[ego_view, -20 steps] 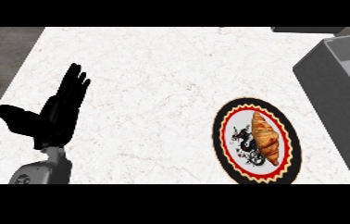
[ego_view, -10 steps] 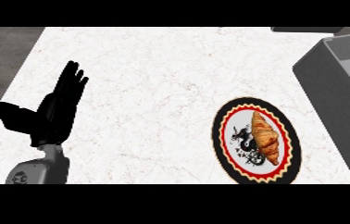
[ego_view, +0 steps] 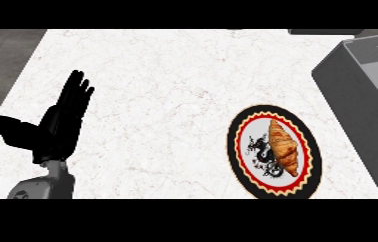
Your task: Pick the cupcake from the plate and place it in the cardboard box
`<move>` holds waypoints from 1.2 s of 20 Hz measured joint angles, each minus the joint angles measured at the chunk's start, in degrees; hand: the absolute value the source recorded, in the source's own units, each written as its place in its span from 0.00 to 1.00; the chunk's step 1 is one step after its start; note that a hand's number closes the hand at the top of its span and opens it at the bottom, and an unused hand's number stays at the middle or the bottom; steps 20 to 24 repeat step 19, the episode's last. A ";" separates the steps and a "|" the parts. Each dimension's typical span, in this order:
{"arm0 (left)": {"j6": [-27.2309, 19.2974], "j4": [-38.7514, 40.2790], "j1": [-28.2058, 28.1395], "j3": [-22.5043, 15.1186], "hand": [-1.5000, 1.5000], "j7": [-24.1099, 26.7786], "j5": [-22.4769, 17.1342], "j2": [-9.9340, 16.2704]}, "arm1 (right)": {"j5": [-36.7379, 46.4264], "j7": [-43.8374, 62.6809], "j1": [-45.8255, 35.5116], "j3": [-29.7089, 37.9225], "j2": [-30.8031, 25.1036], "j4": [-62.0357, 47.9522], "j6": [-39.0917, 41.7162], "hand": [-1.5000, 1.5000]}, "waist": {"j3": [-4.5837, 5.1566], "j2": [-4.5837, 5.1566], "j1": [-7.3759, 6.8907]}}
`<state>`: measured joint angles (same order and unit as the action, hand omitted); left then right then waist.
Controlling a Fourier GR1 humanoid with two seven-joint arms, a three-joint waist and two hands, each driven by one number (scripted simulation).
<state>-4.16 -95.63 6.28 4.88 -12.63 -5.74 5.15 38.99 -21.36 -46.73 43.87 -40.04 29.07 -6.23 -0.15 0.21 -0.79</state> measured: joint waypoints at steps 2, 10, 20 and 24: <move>-0.26 0.06 -0.10 -0.02 0.50 0.12 0.15 -0.19 | -4.14 -0.58 -0.41 3.43 -1.08 -1.23 2.94 0.00 | 0.00 0.00 0.22; -0.08 0.92 0.54 0.25 0.50 0.47 0.25 0.09 | -14.96 -4.39 1.87 11.62 -6.72 -6.18 9.82 0.00 | 0.01 0.15 0.10; 0.29 0.59 1.53 1.01 0.50 -0.90 -0.42 0.96 | -21.69 -12.49 9.95 15.18 -11.72 -11.64 13.78 0.00 | -0.02 0.22 -0.11; 0.29 0.59 1.53 1.01 0.50 -0.90 -0.42 0.96 | -21.69 -12.49 9.95 15.18 -11.72 -11.64 13.78 0.00 | -0.02 0.22 -0.11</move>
